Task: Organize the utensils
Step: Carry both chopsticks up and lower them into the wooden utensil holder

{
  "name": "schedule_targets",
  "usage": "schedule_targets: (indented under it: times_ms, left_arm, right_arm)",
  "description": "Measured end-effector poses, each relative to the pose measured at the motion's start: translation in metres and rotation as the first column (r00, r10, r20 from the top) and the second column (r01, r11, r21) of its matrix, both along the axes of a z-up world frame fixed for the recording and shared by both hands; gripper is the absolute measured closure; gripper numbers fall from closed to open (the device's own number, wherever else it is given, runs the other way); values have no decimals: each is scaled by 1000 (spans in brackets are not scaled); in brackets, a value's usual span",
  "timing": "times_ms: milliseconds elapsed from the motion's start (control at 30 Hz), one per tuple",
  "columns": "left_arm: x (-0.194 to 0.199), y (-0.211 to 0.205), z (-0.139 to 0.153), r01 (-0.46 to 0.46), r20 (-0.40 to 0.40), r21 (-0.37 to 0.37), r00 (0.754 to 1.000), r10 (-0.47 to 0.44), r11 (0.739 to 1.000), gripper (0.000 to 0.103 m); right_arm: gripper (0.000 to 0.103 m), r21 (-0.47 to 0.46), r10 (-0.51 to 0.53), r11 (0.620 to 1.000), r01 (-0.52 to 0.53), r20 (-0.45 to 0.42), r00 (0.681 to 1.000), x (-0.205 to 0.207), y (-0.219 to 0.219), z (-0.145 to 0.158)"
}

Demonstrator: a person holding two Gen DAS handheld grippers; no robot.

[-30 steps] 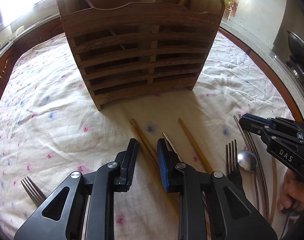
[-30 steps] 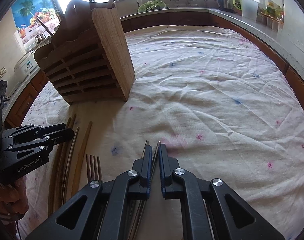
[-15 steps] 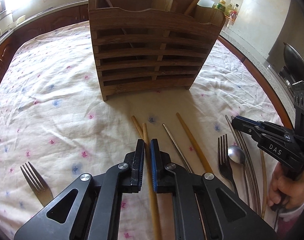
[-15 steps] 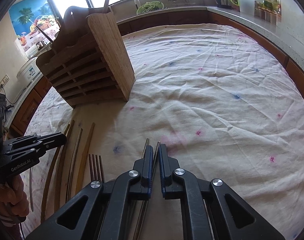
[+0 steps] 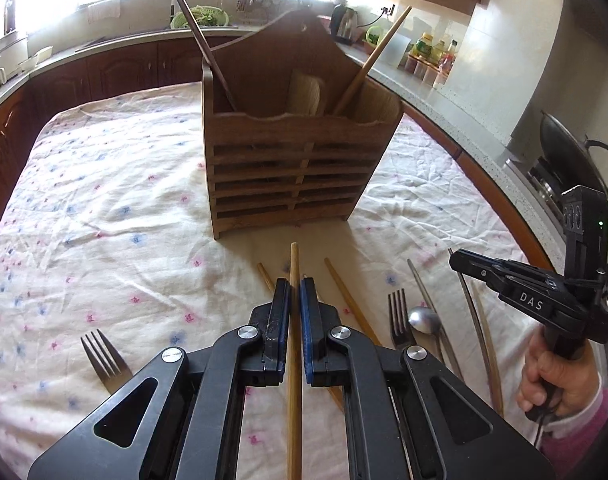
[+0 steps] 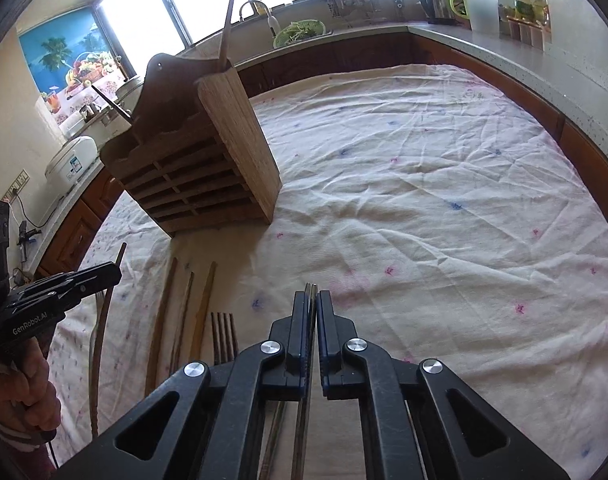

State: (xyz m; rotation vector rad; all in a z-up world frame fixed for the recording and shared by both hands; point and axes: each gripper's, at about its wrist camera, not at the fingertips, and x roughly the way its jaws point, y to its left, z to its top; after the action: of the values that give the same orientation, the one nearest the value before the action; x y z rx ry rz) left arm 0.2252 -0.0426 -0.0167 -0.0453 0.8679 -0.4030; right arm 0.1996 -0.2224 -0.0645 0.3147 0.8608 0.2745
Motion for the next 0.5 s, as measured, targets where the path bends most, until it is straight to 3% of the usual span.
schedule_targets:
  times_ms: [500]
  left_arm:
    - [-63,27,78,17,179,-128,984,7,992,98]
  right_arm:
    - [99,47,-16,999,4,273,962,-54,-7,119]
